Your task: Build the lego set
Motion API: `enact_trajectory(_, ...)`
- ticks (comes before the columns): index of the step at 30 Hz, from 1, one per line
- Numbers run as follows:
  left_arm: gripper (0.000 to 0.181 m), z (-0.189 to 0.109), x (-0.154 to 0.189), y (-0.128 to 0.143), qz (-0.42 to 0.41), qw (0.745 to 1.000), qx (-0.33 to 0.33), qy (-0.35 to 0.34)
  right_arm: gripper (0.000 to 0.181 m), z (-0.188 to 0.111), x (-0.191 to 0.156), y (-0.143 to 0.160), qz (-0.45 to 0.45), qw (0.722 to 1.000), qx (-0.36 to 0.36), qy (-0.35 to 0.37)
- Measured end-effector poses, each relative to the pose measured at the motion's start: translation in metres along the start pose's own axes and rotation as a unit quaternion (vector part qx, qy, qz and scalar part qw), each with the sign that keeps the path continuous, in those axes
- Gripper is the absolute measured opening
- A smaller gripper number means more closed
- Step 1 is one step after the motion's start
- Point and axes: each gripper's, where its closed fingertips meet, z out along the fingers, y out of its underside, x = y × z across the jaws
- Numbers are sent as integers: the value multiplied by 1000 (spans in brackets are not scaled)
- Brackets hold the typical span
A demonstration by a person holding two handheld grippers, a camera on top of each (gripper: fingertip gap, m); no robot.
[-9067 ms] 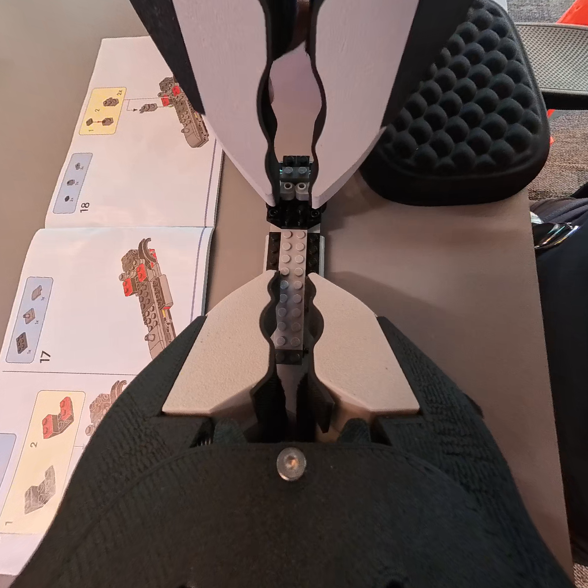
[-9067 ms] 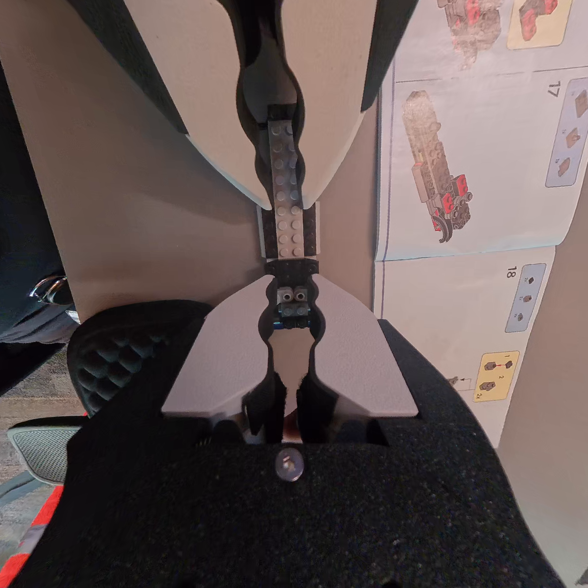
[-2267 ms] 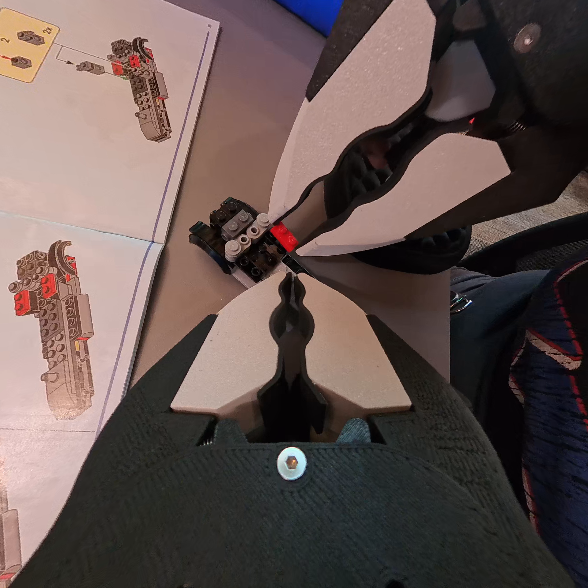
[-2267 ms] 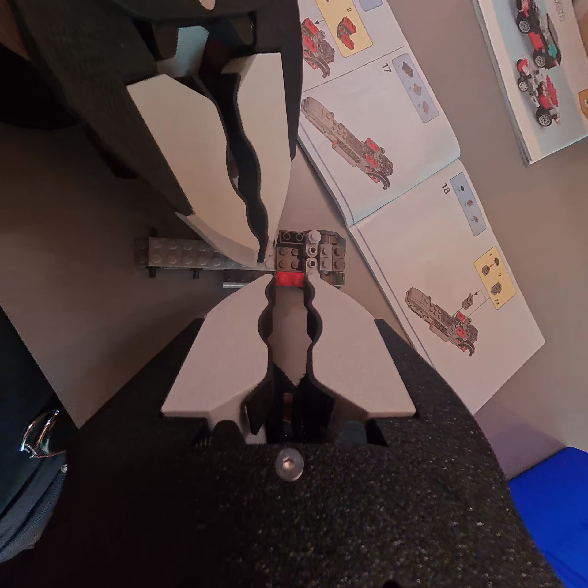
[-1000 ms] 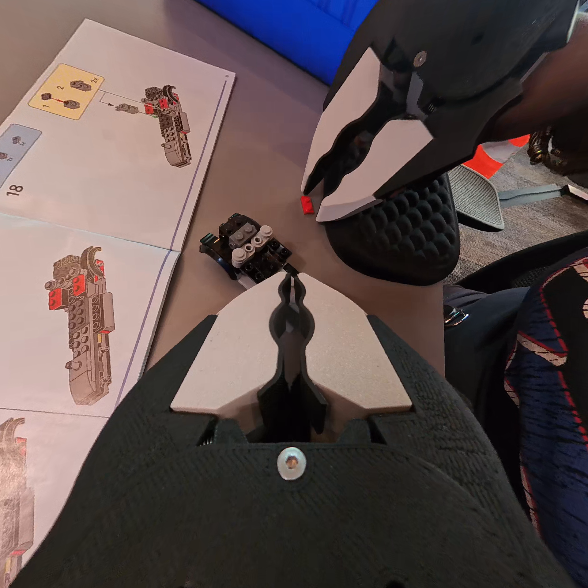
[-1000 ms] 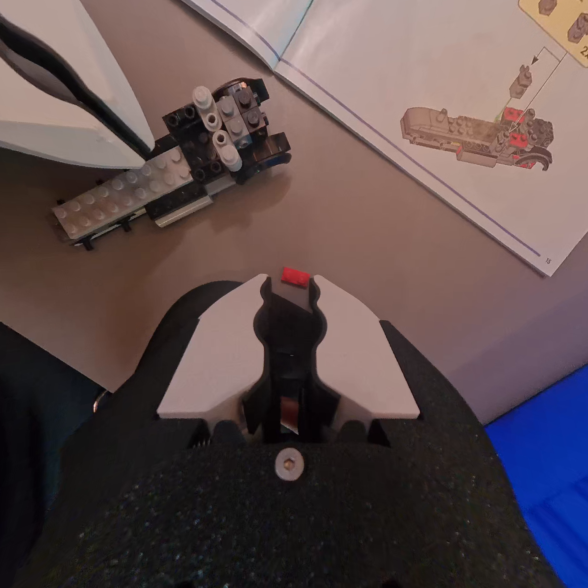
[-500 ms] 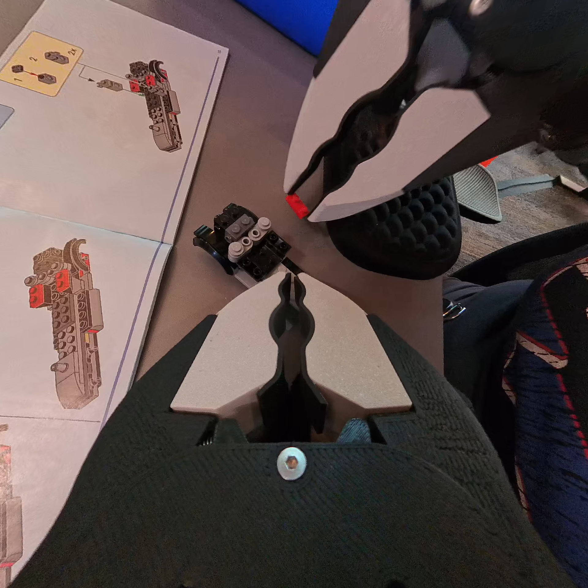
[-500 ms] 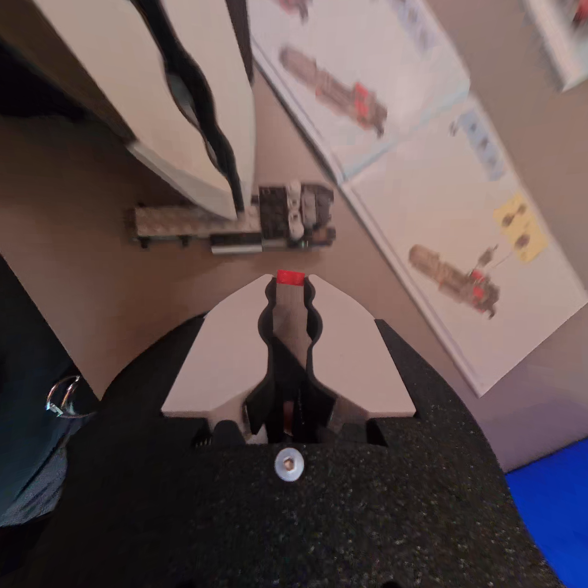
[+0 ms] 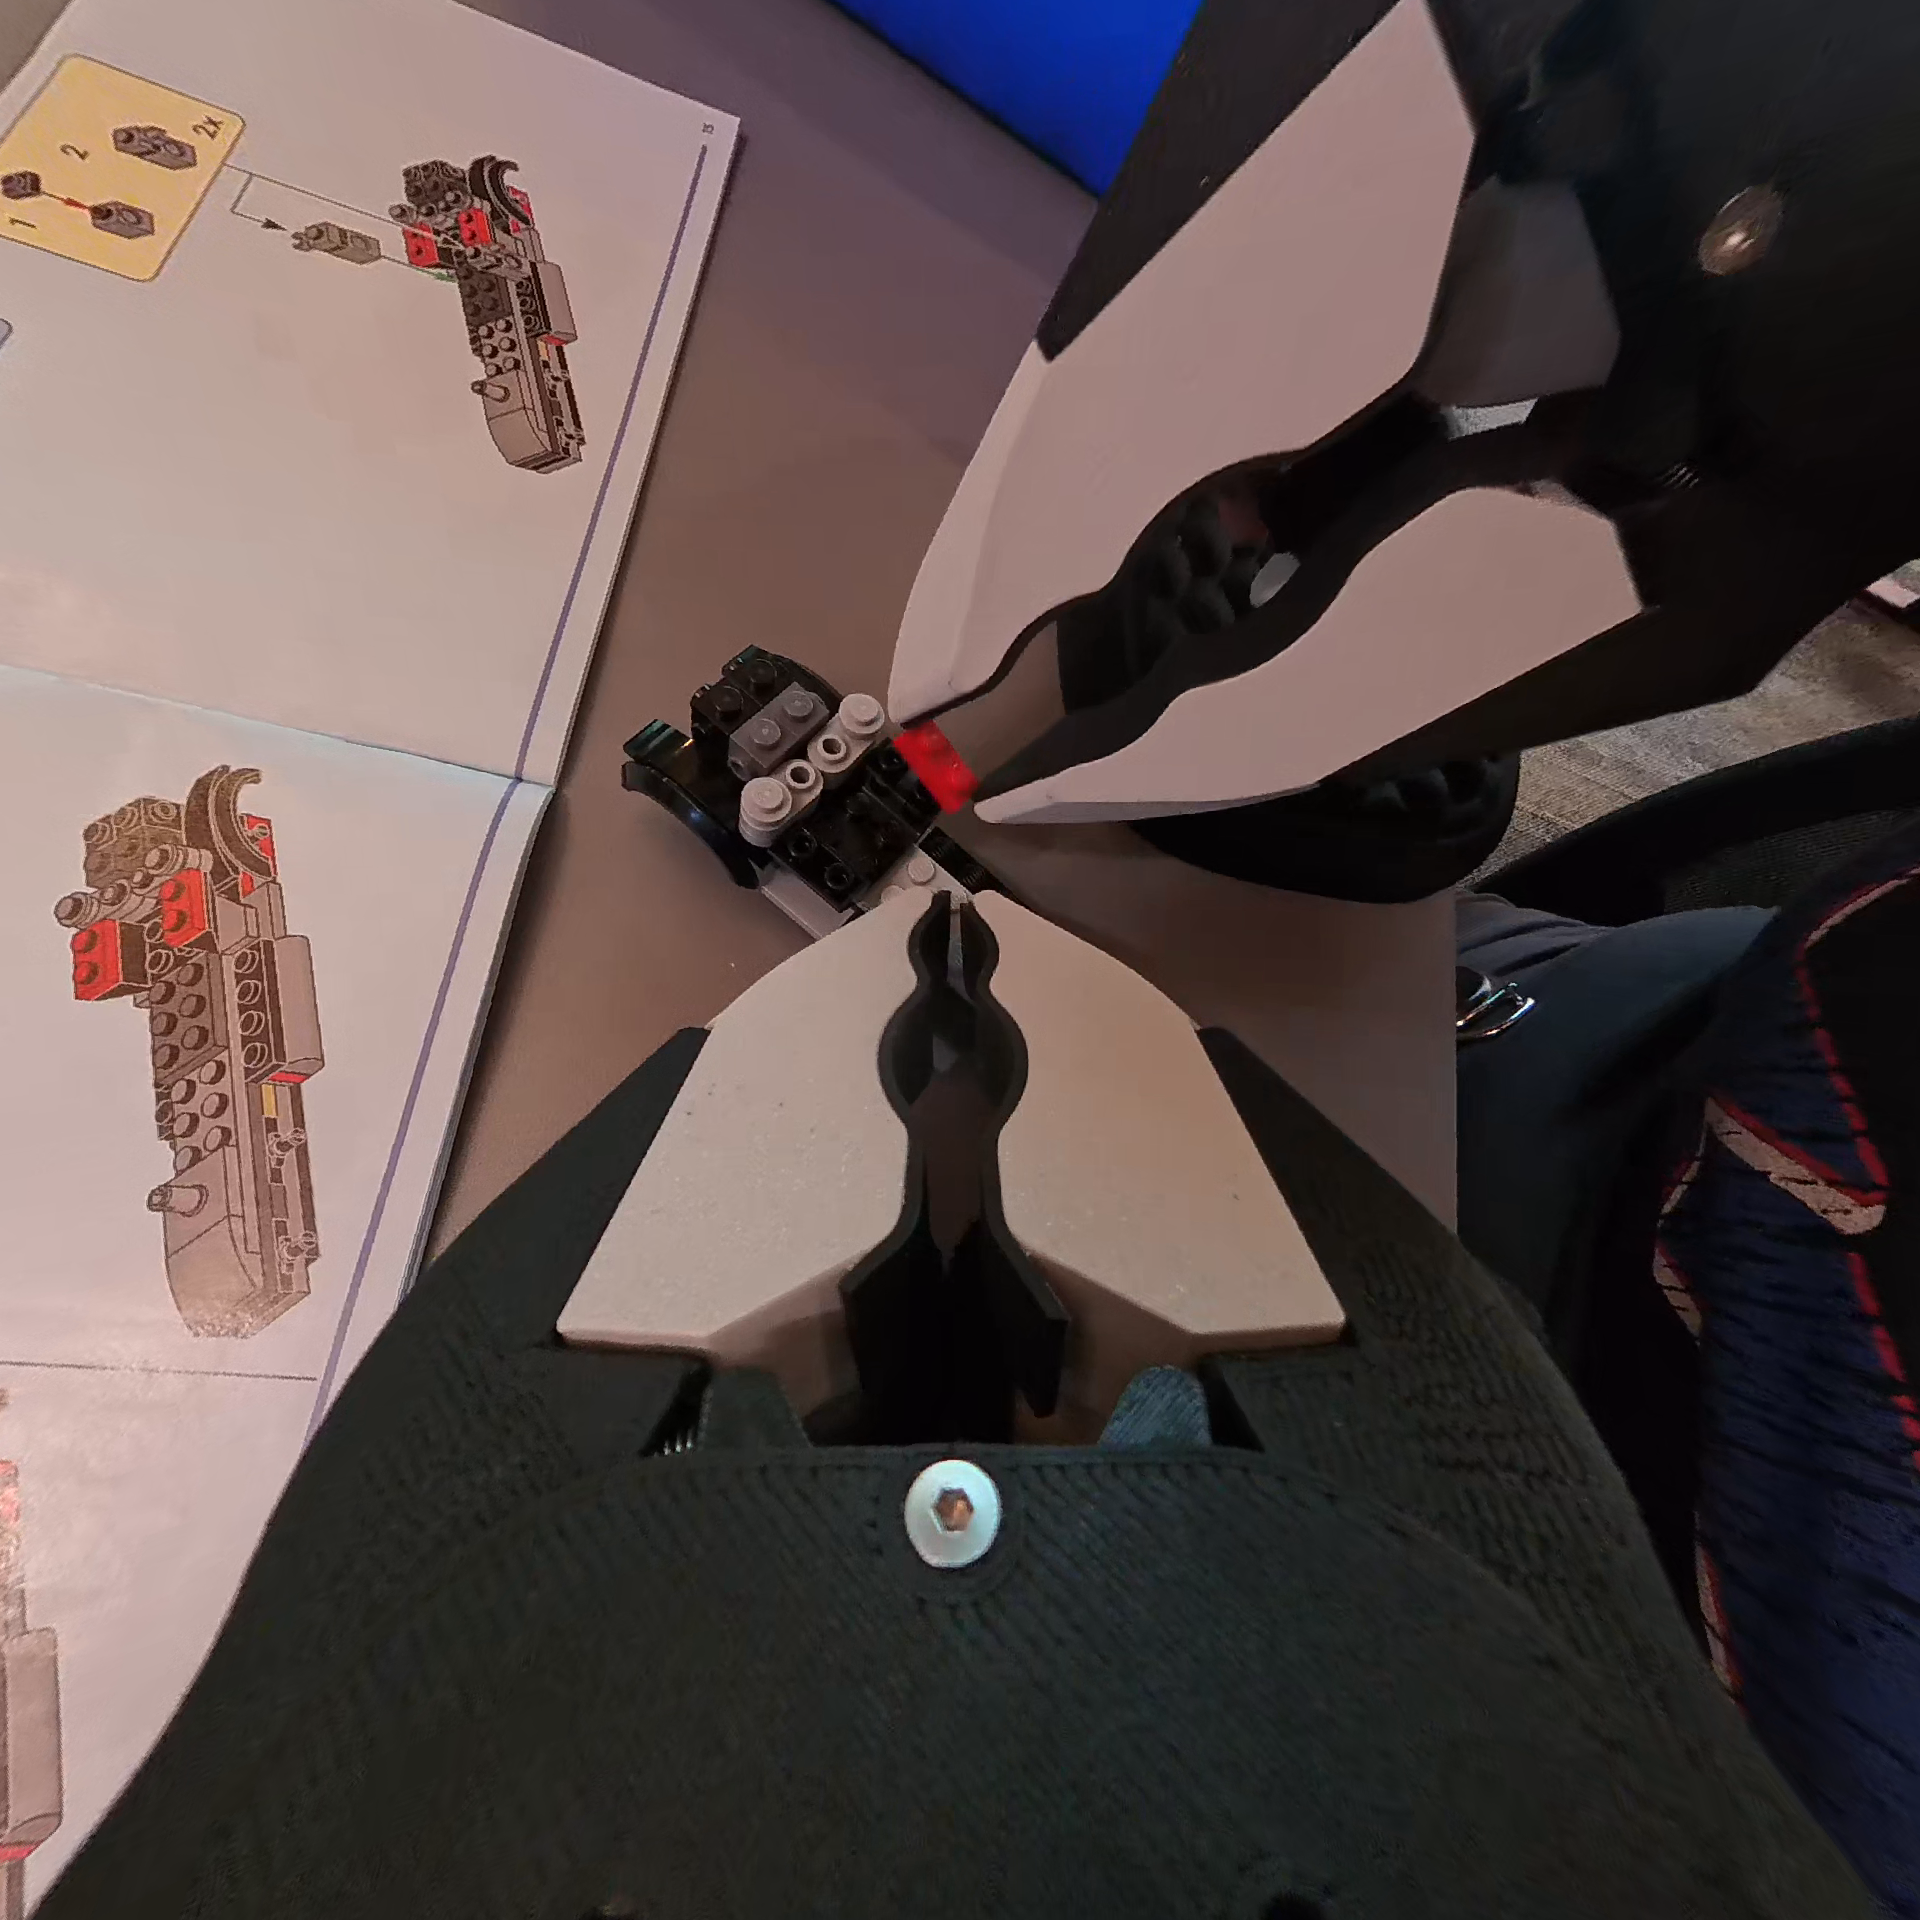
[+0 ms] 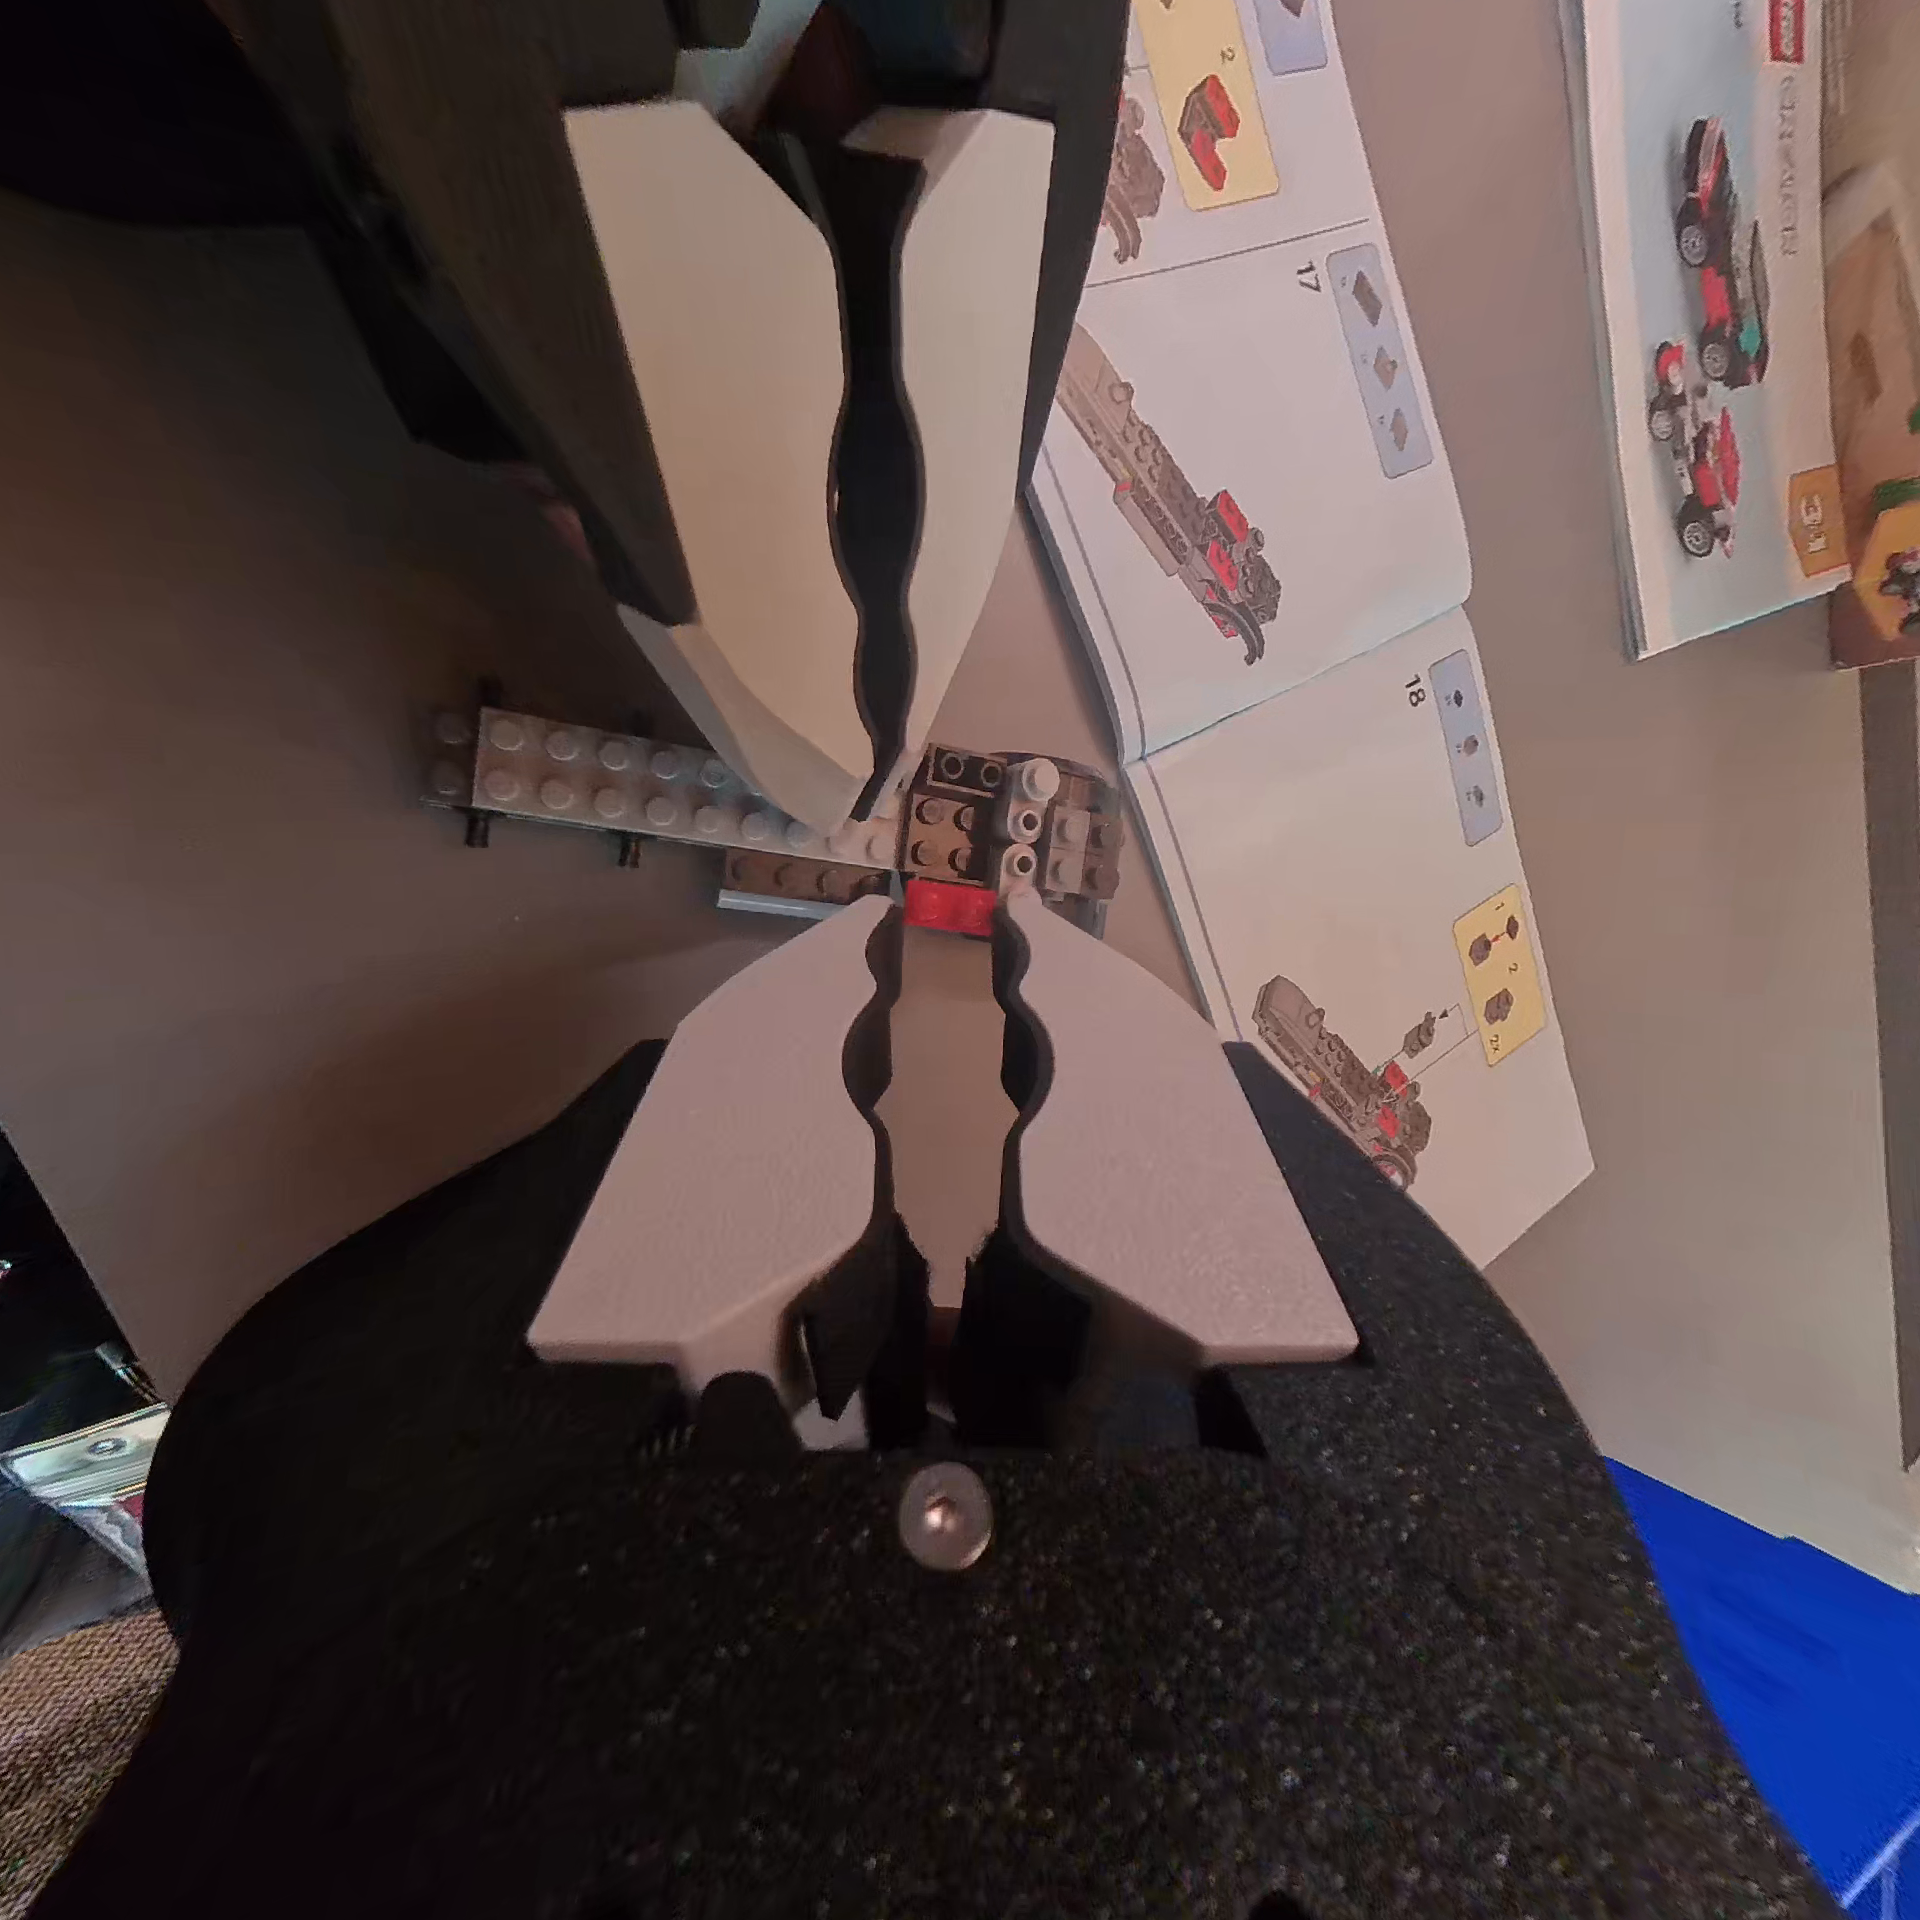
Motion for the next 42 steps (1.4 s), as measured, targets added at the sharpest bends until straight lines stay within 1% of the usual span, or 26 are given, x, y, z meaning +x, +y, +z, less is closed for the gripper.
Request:
enact_trajectory(1,2,0,0,0,1,1000,-1,-1,17,1,0,1,-1,1000,-3,-1)
enact_trajectory(29,2,1,1,1,-3,1000,-3,6,17,3,4,0,-16,1000,-3,9)
enact_trajectory(42,2,1,1,2,-6,1000,-3,9,17,3,1,-1,-15,1000,-5,-3)
